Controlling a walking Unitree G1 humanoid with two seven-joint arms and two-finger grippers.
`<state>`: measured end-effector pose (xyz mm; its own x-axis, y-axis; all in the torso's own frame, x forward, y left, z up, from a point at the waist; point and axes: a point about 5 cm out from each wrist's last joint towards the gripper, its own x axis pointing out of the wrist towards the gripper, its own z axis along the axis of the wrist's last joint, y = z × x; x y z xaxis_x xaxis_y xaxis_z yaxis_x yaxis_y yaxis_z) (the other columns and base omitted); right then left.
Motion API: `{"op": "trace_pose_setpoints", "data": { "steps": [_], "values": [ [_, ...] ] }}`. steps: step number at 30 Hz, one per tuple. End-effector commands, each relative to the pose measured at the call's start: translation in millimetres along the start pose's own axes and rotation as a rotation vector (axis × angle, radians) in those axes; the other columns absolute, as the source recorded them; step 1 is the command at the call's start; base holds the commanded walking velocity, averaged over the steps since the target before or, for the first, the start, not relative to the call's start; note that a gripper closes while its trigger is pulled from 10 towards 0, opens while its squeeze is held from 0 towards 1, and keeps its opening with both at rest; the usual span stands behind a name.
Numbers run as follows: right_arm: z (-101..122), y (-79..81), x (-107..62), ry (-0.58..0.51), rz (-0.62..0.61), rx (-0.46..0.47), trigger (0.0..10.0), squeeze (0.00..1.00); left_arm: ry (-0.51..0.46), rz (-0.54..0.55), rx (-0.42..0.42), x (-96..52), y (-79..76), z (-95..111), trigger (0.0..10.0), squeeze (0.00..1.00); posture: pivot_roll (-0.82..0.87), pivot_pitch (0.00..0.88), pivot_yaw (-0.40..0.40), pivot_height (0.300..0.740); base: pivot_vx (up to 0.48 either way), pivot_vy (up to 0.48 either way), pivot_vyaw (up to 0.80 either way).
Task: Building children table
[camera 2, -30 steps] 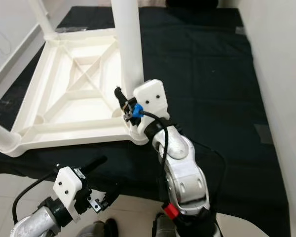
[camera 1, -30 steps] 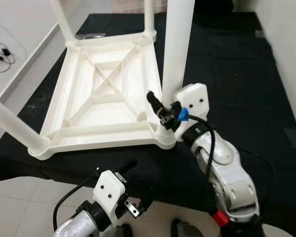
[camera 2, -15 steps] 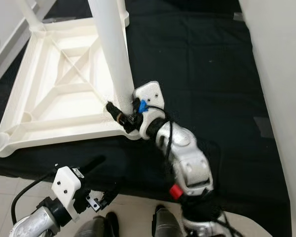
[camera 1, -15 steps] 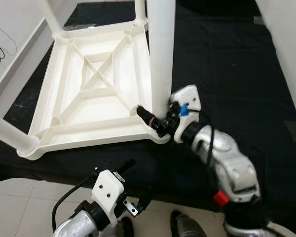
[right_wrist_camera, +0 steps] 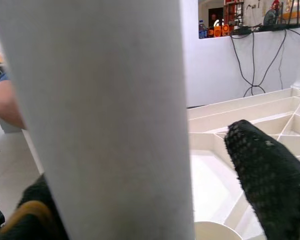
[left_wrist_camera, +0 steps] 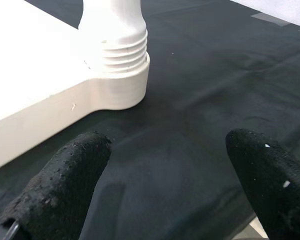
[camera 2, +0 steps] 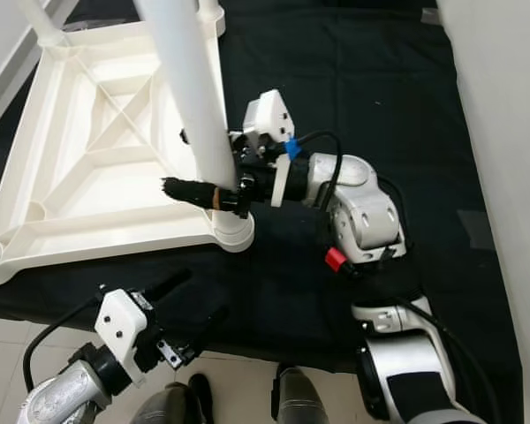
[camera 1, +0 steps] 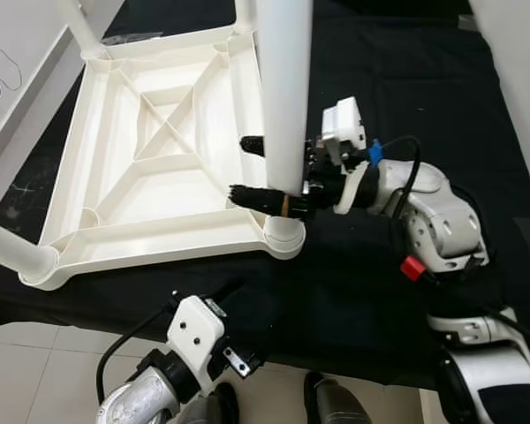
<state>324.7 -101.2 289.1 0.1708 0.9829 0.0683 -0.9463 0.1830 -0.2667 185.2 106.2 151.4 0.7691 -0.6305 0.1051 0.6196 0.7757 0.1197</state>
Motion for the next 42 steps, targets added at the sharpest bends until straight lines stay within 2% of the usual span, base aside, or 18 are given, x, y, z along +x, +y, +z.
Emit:
{"op": "trace_pose_setpoints", "data": {
  "steps": [1, 2, 8, 16, 17, 18, 19, 20, 21, 24, 30, 31, 32, 33, 34, 35, 39, 42],
  "values": [
    [2.9, 1.2, 1.6, -0.019, 0.021, -0.015, 6.5, 0.0, 0.028, 0.001, -0.02, -3.1, -1.9, -6.3, 10.0, 0.0, 0.02, 0.318, 0.045, 0.74, 0.0, 0.0, 0.0],
    [3.6, -0.4, 0.8, -0.02, 0.029, -0.017, 0.0, 0.0, 0.028, 0.001, -0.019, -2.9, -1.8, -6.3, 10.0, 0.0, 0.02, 0.318, 0.046, 0.74, 0.0, 0.0, 0.0],
    [9.3, -7.0, -9.7, -0.028, 0.1, -0.019, 0.0, 0.0, 0.025, -0.002, -0.019, -1.7, -2.2, -5.7, 10.0, 0.0, 0.02, 0.323, 0.05, 0.74, 0.0, 0.0, 0.0],
    [-22.0, 3.7, -8.0, 0.079, -0.063, 0.017, 0.0, 0.0, 0.023, -0.008, -0.031, -3.6, -5.3, -6.2, 10.0, 0.0, 0.0, 0.321, 0.049, 0.74, 0.0, 0.0, 0.0],
    [-57.4, 10.9, -6.1, 0.274, -0.387, 0.04, 0.0, 0.0, 0.026, -0.008, -0.033, -5.1, -5.3, -6.3, 10.0, 0.0, 0.0, 0.328, 0.049, 0.74, 0.0, 0.0, 0.0],
    [-57.4, 10.9, -6.1, 0.274, -0.387, 0.04, 0.0, 0.0, 0.026, -0.008, -0.033, -5.1, -5.3, -6.3, 10.0, 0.0, 0.0, 0.328, 0.049, 0.74, 0.0, 0.0, 0.0],
    [-79.8, 18.0, -13.9, 0.421, -0.715, 0.034, 0.0, 0.0, 0.027, -0.007, -0.035, -6.8, -5.2, -6.0, 10.0, 0.0, -0.01, 0.337, 0.047, 0.74, 0.0, 0.0, 0.0],
    [-94.5, 44.8, -12.6, 0.46, -0.791, 0.094, 0.0, 0.0, 0.029, -0.007, -0.036, -7.9, -4.9, -5.5, 10.0, 0.0, -0.01, 0.338, 0.047, 0.74, 0.0, 0.0, 0.0],
    [-94.5, 44.8, -12.6, 0.46, -0.791, 0.094, 0.0, 0.0, 0.029, -0.007, -0.036, -7.9, -4.9, -5.5, 10.0, 0.0, -0.01, 0.338, 0.047, 0.74, 0.0, 0.0, 0.0],
    [-96.3, 79.7, 1.7, 0.421, -0.771, 0.161, 0.0, 0.0, 0.031, -0.015, -0.042, -8.4, -4.1, -5.7, 10.0, 0.0, -0.03, 0.339, 0.082, 0.74, 0.0, 0.0, 0.0],
    [-90.2, 81.8, 11.3, 0.391, -0.733, 0.148, 0.0, 0.0, 0.033, -0.028, -0.048, -7.3, -3.7, -6.9, 10.0, 0.0, -0.03, 0.334, 0.079, 0.74, 0.0, 0.0, 0.0],
    [-78.3, 69.3, 18.6, 0.302, -0.721, 0.132, 7.2, 0.0, 0.032, -0.034, -0.051, -6.4, -3.9, -7.7, 10.0, 0.0, -0.03, 0.327, 0.066, 0.74, 0.0, 0.0, 0.0],
    [-78.3, 69.3, 18.6, 0.302, -0.721, 0.132, 7.2, 0.0, 0.032, -0.034, -0.051, -6.4, -3.9, -7.7, 10.0, 0.0, -0.03, 0.327, 0.066, 0.74, 0.0, 0.0, 0.0],
    [-73.2, 65.8, 20.6, 0.267, -0.725, 0.129, 10.0, 0.0, 0.031, -0.035, -0.05, -6.1, -4.0, -7.8, 10.0, 0.0, -0.03, 0.327, 0.066, 0.74, 0.0, 0.0, 0.0],
    [-61.2, 59.6, 22.9, 0.193, -0.728, 0.125, 10.0, 0.0, 0.027, -0.027, -0.048, -5.5, -4.1, -7.6, 10.0, 0.0, -0.02, 0.325, 0.056, 0.74, 0.0, 0.0, 0.0],
    [-48.3, 55.4, 26.4, 0.119, -0.644, 0.098, 10.0, 1.0, 0.024, -0.018, -0.044, -4.8, -4.5, -7.3, 10.0, 0.0, -0.02, 0.32, 0.047, 0.74, 0.0, 0.0, 0.0],
    [-23.9, 55.3, 30.0, 0.0, -0.443, 0.016, 10.0, 1.0, 0.019, -0.009, -0.042, -3.8, -5.3, -7.0, 10.0, 0.0, -0.01, 0.315, 0.04, 0.74, 0.0, 0.0, 0.0],
    [-6.6, 53.4, 25.4, -0.029, -0.167, -0.104, 10.0, 1.0, 0.015, -0.009, -0.044, -3.0, -6.7, -6.9, 10.0, 0.0, -0.01, 0.304, 0.034, 0.74, 0.0, 0.0, 0.0]
  ]
}}
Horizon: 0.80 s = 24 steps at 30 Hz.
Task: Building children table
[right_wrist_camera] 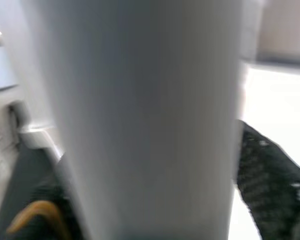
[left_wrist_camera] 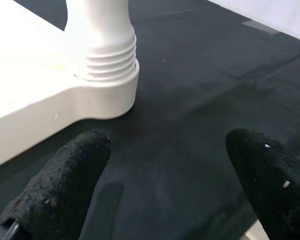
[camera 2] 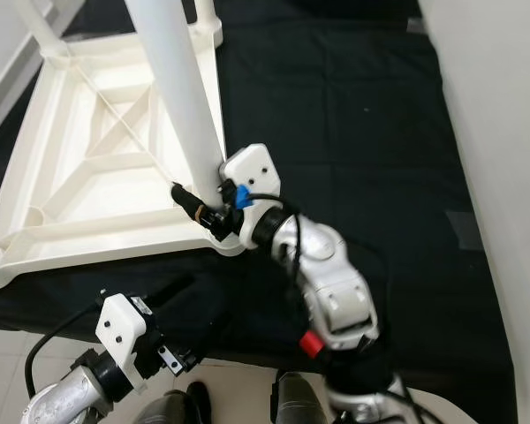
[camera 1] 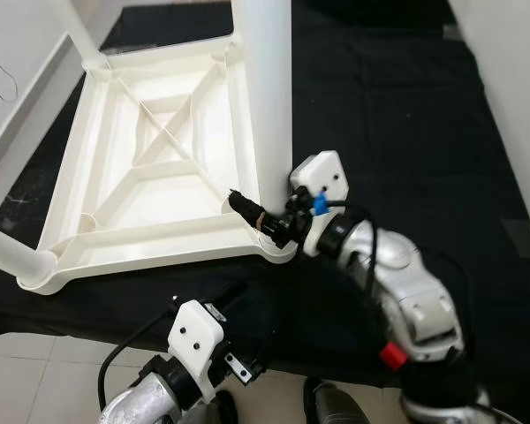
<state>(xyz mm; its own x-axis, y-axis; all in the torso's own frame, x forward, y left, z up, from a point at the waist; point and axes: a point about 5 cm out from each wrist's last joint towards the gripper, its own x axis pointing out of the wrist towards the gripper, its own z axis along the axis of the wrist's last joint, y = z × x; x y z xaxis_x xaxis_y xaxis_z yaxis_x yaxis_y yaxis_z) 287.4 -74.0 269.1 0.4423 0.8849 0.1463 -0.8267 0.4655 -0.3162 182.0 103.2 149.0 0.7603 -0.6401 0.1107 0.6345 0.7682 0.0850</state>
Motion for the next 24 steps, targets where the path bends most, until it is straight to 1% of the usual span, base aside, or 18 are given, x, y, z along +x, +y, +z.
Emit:
{"op": "trace_pose_setpoints", "data": {
  "steps": [1, 2, 3, 5, 6, 7, 8, 10, 14, 15, 16, 17, 18, 24],
  "values": [
    [3.7, 9.0, 3.9, -0.048, 0.13, -0.012, 10.0, 1.0, 0.022, 0.004, -0.008, -2.2, -1.9, -5.2, 10.0, 0.0, -0.01, 0.304, 0.034, 0.74, 0.0, 0.0, 0.0],
    [7.9, 3.1, 3.5, -0.05, 0.202, -0.018, 10.0, 1.0, 0.02, 0.002, -0.01, -1.8, -2.8, -5.0, 10.0, 0.0, -0.01, 0.301, 0.028, 0.74, 0.0, 0.0, 0.0],
    [14.2, -6.6, 2.8, -0.06, 0.285, -0.005, 10.0, 0.87, 0.015, 0.0, -0.012, -1.0, -4.4, -4.4, 10.0, 0.0, -0.01, 0.298, 0.022, 0.74, 0.0, 0.0, 0.0],
    [14.2, -6.6, 2.8, -0.06, 0.285, -0.005, 10.0, 0.87, 0.015, 0.0, -0.012, -1.0, -4.4, -4.4, 10.0, 0.0, -0.01, 0.298, 0.022, 0.74, 0.0, 0.0, 0.0],
    [16.6, -10.5, 2.6, -0.066, 0.314, 0.006, 10.0, 0.87, 0.013, 0.0, -0.013, -0.8, -4.9, -4.2, 10.0, 0.0, -0.01, 0.298, 0.022, 0.74, 0.0, 0.0, 0.0],
    [17.7, -16.7, 3.1, -0.065, 0.33, 0.001, 10.0, 0.0, 0.011, -0.001, -0.014, -0.4, -5.6, -3.8, 10.0, 0.0, 0.0, 0.298, 0.018, 0.74, 0.0, 0.0, 0.0],
    [19.3, -23.8, 3.7, -0.058, 0.357, -0.001, 10.0, 0.0, 0.008, -0.001, -0.014, 0.1, -6.8, -3.2, 10.0, 0.0, 0.0, 0.296, 0.01, 0.74, 0.0, 0.0, 0.0],
    [21.5, -33.2, 4.7, -0.056, 0.396, 0.001, 10.0, 0.0, 0.003, 0.0, -0.014, 0.5, -8.5, -2.6, 10.0, 0.0, 0.0, 0.292, 0.007, 0.74, 0.0, 0.0, 0.0],
    [22.3, -37.3, 4.9, -0.067, 0.428, 0.006, 10.0, 0.0, 0.002, 0.002, -0.014, 0.6, -9.2, -2.5, 10.0, 0.0, 0.0, 0.292, 0.007, 0.74, 0.0, 0.0, 0.0],
    [22.0, -39.2, 5.5, -0.064, 0.463, 0.002, 0.0, 0.0, 0.0, 0.003, -0.014, 0.8, -10.0, -2.4, 10.0, 0.0, 0.01, 0.285, 0.008, 0.74, 0.0, 0.0, 0.0],
    [22.0, -40.3, 5.6, -0.065, 0.492, 0.001, 0.0, 0.0, -0.001, 0.003, -0.015, 0.9, -10.7, -2.4, 10.0, 0.0, 0.0, 0.283, 0.01, 0.74, 0.0, 0.0, 0.0],
    [22.0, -40.3, 5.6, -0.065, 0.492, 0.001, 0.0, 0.0, -0.001, 0.003, -0.015, 0.9, -10.7, -2.4, 10.0, 0.0, 0.0, 0.283, 0.01, 0.74, 0.0, 0.0, 0.0],
    [22.1, -42.1, 4.8, -0.071, 0.533, 0.007, 0.0, 0.0, -0.002, 0.002, -0.019, 0.6, -11.8, -2.5, 10.0, 0.0, 0.0, 0.278, 0.019, 0.74, 0.0, 0.0, 0.0],
    [19.0, -44.3, 0.2, -0.069, 0.548, 0.016, 0.0, 0.0, 0.003, -0.013, -0.028, -0.4, -13.0, -3.9, 10.0, 0.0, -0.01, 0.268, 0.032, 0.74, 0.0, 0.0, 0.0]
  ]
}}
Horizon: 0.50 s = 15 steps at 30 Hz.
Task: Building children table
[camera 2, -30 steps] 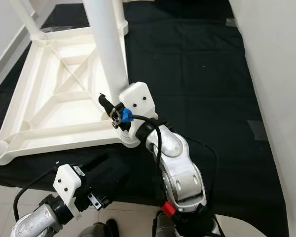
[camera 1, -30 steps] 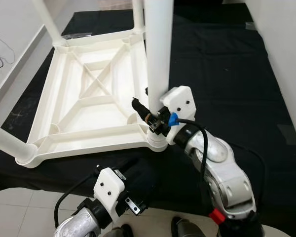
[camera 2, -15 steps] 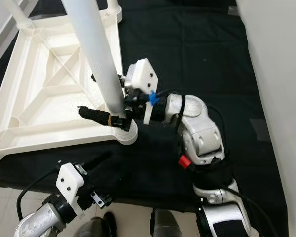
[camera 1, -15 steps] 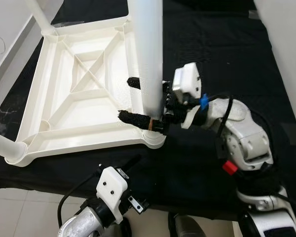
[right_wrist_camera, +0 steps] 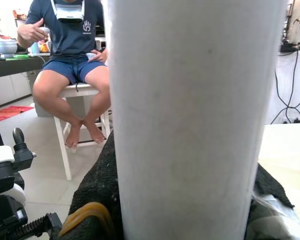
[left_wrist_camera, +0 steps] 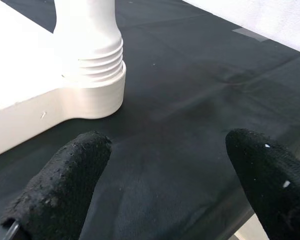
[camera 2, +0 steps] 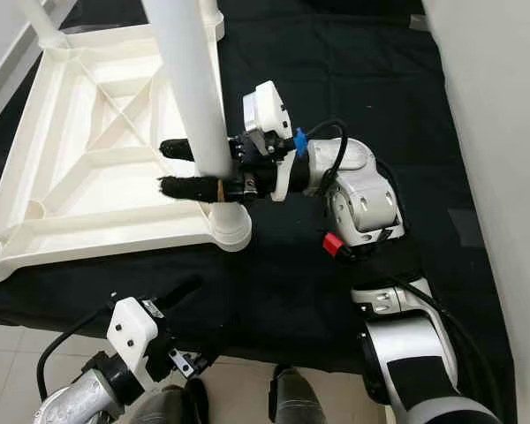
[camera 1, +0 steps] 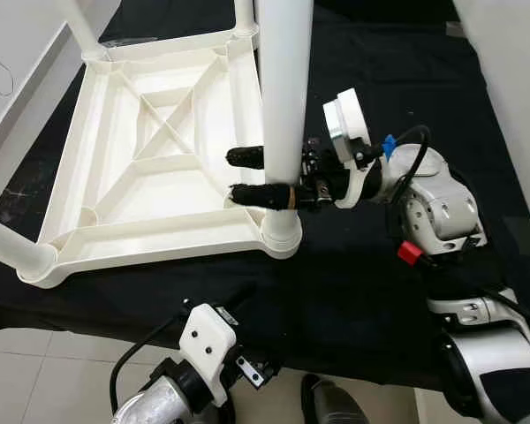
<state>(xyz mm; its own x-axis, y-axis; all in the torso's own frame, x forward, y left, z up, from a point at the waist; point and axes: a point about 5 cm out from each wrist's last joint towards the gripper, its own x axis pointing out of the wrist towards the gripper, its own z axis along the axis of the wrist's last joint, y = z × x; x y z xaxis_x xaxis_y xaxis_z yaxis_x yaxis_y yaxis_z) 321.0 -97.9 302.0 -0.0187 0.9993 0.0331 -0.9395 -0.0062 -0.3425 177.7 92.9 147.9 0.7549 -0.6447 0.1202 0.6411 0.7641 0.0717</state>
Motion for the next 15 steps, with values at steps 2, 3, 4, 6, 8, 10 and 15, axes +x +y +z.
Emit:
{"op": "trace_pose_setpoints", "data": {
  "steps": [2, 3, 4, 6, 8, 10, 15],
  "values": [
    [-5.4, 6.3, -3.9, 0.012, 0.031, -0.003, 0.0, 0.0, 0.016, -0.014, -0.019, -4.0, -3.3, -4.5, 10.0, 0.0, -0.02, 0.263, 0.031, 0.74, 0.0, 0.0, 0.0],
    [-8.5, 9.1, -8.9, 0.032, 0.011, -0.008, 0.0, 0.0, 0.017, -0.016, -0.021, -4.3, -3.9, -5.1, 10.0, 0.0, -0.02, 0.257, 0.027, 0.74, 0.0, 0.0, 0.0],
    [-8.5, 9.1, -8.9, 0.032, 0.011, -0.008, 0.0, 0.0, 0.017, -0.016, -0.021, -4.3, -3.9, -5.1, 10.0, 0.0, -0.02, 0.257, 0.027, 0.74, 0.0, 0.0, 0.0],
    [-18.8, 21.8, -16.5, 0.101, -0.051, -0.005, 0.0, 0.0, 0.018, -0.013, -0.024, -5.4, -4.5, -5.9, 10.0, 0.0, -0.03, 0.256, 0.021, 0.74, 0.0, 0.0, 0.0],
    [-23.8, 27.6, -18.3, 0.138, -0.084, -0.004, 0.0, 0.0, 0.018, -0.011, -0.024, -6.0, -4.6, -6.2, 10.0, 0.0, -0.03, 0.256, 0.021, 0.74, 0.0, 0.0, 0.0],
    [-37.5, 33.0, -15.1, 0.191, -0.237, 0.031, 0.0, 0.0, 0.019, -0.01, -0.025, -6.8, -4.8, -6.6, 10.0, 0.0, -0.03, 0.254, 0.014, 0.74, 0.0, 0.0, 0.0],
    [-105.3, 96.1, -18.3, 0.509, -1.036, 0.22, 0.0, 0.0, 0.021, -0.004, -0.023, -8.7, -0.7, -5.3, 10.0, 0.0, -0.05, 0.28, 0.049, 0.74, 0.0, 0.0, 0.0]
  ]
}}
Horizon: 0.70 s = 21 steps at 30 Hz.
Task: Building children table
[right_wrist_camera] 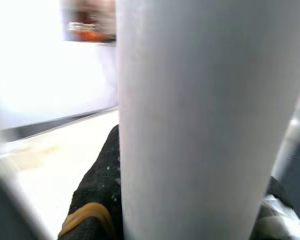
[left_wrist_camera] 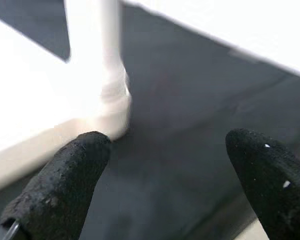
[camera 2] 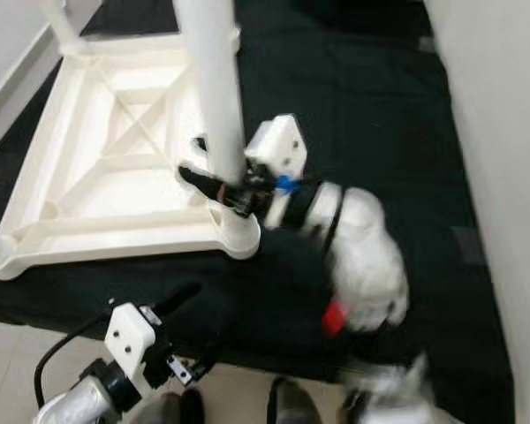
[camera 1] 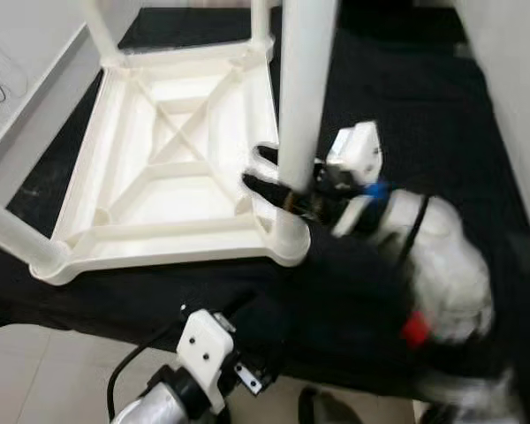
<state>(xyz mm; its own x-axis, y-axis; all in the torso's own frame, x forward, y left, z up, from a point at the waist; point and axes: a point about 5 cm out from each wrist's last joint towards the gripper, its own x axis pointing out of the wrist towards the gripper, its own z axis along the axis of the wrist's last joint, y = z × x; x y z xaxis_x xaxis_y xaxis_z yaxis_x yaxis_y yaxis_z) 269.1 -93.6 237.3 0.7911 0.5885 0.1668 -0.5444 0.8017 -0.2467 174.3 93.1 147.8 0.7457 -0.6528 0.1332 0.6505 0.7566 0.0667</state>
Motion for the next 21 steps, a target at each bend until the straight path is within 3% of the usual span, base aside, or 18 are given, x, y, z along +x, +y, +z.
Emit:
{"op": "trace_pose_setpoints", "data": {
  "steps": [1, 3, 7, 10, 11, 12, 13, 15, 18, 19, 20, 21],
  "values": [
    [-66.6, 13.8, -26.5, 0.388, -0.059, 0.072, 0.0, 0.0, 0.036, 0.006, -0.016, -6.0, 2.3, -5.5, 10.0, 0.0, -0.05, 0.279, 0.05, 0.74, 0.0, 0.0, 0.0],
    [-64.1, 17.9, -22.1, 0.366, -0.03, 0.076, 0.0, 0.0, 0.038, 0.001, -0.015, -5.9, 3.0, -5.9, 10.0, 0.0, -0.04, 0.279, 0.051, 0.74, 0.0, 0.0, 0.0],
    [-56.1, 4.8, 0.1, 0.316, -0.044, 0.048, 0.0, 0.0, 0.04, -0.008, -0.015, -4.4, 4.7, -8.6, 10.0, 0.0, -0.04, 0.262, 0.045, 0.74, 0.0, 0.0, 0.0],
    [-53.5, -1.1, 4.5, 0.308, -0.055, 0.033, 0.0, 0.0, 0.037, 0.001, -0.009, -4.1, 5.7, -8.8, 10.0, 0.0, -0.04, 0.261, 0.044, 0.74, 0.0, 0.0, 0.0],
    [-52.4, -6.3, 7.1, 0.306, -0.064, 0.018, 1.5, 0.0, 0.034, 0.012, -0.004, -3.8, 6.4, -8.4, 10.0, 0.0, -0.03, 0.264, 0.039, 0.74, 0.0, 0.0, 0.0],
    [-52.4, -6.3, 7.1, 0.306, -0.064, 0.018, 1.5, 0.0, 0.034, 0.012, -0.004, -3.8, 6.4, -8.4, 10.0, 0.0, -0.03, 0.264, 0.039, 0.74, 0.0, 0.0, 0.0],
    [-50.6, -17.3, 10.2, 0.309, -0.116, -0.016, 10.0, 0.0, 0.031, 0.029, 0.008, -4.1, 7.5, -7.5, 10.0, 0.0, -0.02, 0.266, 0.035, 0.74, 0.0, 0.0, 0.0],
    [-45.5, -34.9, 14.6, 0.305, -0.208, -0.067, 10.0, 0.0, 0.029, 0.063, 0.029, -5.4, 10.4, -5.9, 10.0, 0.0, -0.01, 0.267, 0.034, 0.74, 0.0, 0.0, 0.0],
    [-43.0, -45.0, 16.1, 0.298, -0.253, -0.096, 10.0, 0.04, 0.031, 0.091, 0.042, -7.2, 12.5, -5.0, 10.0, 0.0, -0.01, 0.265, 0.034, 0.74, 0.0, 0.0, 0.0],
    [-40.4, -58.4, 16.9, 0.287, -0.287, -0.122, 10.0, 0.97, 0.031, 0.12, 0.055, -9.1, 14.2, -4.2, 10.0, 0.0, -0.01, 0.264, 0.035, 0.74, 0.0, 0.0, 0.0],
    [-36.4, -76.6, 17.9, 0.276, -0.311, -0.15, 10.0, 1.0, 0.036, 0.19, 0.075, -13.5, 16.9, -2.0, 10.0, 0.0, -0.01, 0.261, 0.035, 0.74, 0.0, 0.0, 0.0],
    [-36.4, -76.6, 17.9, 0.276, -0.311, -0.15, 10.0, 1.0, 0.036, 0.19, 0.075, -13.5, 16.9, -2.0, 10.0, 0.0, -0.01, 0.261, 0.035, 0.74, 0.0, 0.0, 0.0]
  ]
}}
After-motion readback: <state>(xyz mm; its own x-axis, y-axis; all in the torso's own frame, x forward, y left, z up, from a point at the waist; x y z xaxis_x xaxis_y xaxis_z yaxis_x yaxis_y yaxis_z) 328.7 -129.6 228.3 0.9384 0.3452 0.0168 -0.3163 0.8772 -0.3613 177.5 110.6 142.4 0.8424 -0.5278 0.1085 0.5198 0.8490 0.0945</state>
